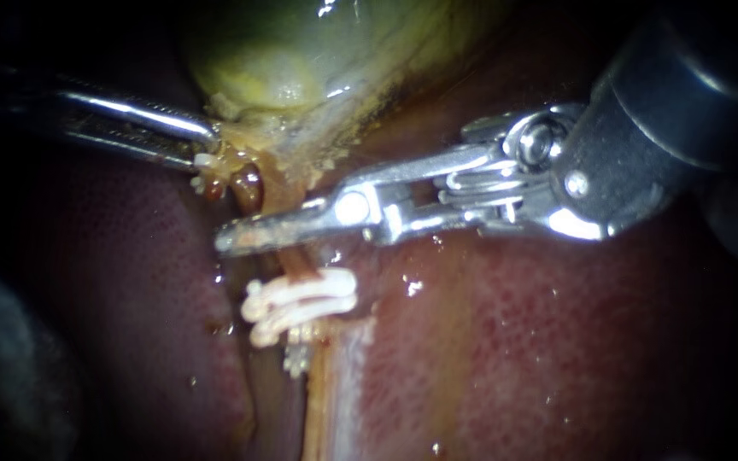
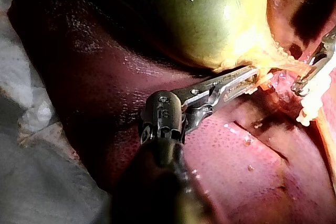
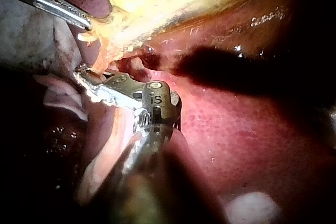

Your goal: Going back third clip right tube

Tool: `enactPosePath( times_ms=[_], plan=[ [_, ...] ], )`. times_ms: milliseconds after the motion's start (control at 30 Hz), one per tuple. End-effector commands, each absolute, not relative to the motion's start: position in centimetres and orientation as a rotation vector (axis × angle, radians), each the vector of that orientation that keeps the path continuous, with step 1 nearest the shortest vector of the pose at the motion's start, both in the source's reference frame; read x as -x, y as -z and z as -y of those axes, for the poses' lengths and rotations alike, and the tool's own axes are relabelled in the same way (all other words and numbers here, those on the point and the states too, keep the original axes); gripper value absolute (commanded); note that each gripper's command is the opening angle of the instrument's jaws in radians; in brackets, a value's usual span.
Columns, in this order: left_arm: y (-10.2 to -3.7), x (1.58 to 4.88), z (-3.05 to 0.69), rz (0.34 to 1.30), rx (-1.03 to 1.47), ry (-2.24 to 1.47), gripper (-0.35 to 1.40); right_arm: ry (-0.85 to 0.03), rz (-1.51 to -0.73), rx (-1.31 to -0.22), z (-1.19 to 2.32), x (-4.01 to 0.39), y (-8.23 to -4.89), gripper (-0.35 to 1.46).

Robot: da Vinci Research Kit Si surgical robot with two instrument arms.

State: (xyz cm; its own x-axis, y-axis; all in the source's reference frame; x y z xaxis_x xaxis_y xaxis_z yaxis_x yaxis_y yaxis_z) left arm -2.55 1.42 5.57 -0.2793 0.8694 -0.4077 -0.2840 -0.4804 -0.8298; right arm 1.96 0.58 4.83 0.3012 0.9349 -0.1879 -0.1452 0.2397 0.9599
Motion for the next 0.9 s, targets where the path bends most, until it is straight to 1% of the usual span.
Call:
enactPosePath(
  times_ms=[33, 67, 100, 133, 167, 267, 333, 400, 467, 567, 600, 667, 900],
  plan=[
    [-5.56, 2.55, -1.42, 0.82, 1.149, -1.856, -0.35, -0.923, -0.967, -1.044, -0.56, -1.96, -4.86, -0.35],
    [-5.57, 2.55, -1.42, 0.82, 1.149, -1.856, -0.35, -0.921, -0.964, -1.041, -0.55, -1.96, -4.9, -0.33],
    [-5.57, 2.55, -1.42, 0.819, 1.149, -1.856, -0.35, -0.921, -0.965, -1.037, -0.53, -1.96, -4.94, -0.16],
    [-5.57, 2.55, -1.42, 0.819, 1.149, -1.856, -0.35, -0.923, -0.968, -1.031, -0.51, -1.96, -4.98, -0.02],
    [-5.57, 2.55, -1.41, 0.819, 1.149, -1.856, -0.35, -0.907, -0.977, -1.015, -0.48, -1.96, -5.05, 0.09],
    [-5.58, 2.55, -1.41, 0.818, 1.149, -1.856, -0.35, -0.873, -0.992, -0.992, -0.39, -1.94, -5.2, 0.3],
    [-5.58, 2.55, -1.41, 0.818, 1.149, -1.856, -0.35, -0.829, -1.014, -0.96, -0.35, -1.94, -5.32, 0.38],
    [-5.58, 2.55, -1.4, 0.818, 1.149, -1.857, -0.35, -0.802, -1.035, -0.923, -0.34, -1.93, -5.39, 0.42],
    [-5.58, 2.55, -1.4, 0.818, 1.149, -1.857, -0.35, -0.798, -1.048, -0.897, -0.35, -1.9, -5.43, 0.45],
    [-5.58, 2.54, -1.4, 0.818, 1.149, -1.857, -0.35, -0.754, -1.089, -0.816, -0.35, -1.81, -5.47, 0.48],
    [-5.58, 2.54, -1.4, 0.818, 1.149, -1.857, -0.35, -0.738, -1.106, -0.777, -0.35, -1.76, -5.47, 0.49],
    [-5.58, 2.53, -1.4, 0.819, 1.149, -1.857, -0.35, -0.711, -1.123, -0.743, -0.35, -1.67, -5.48, 0.5],
    [-5.58, 2.52, -1.39, 0.819, 1.15, -1.858, -0.35, -0.578, -1.174, -0.658, -0.33, -1.21, -5.47, 0.5]
  ],
)
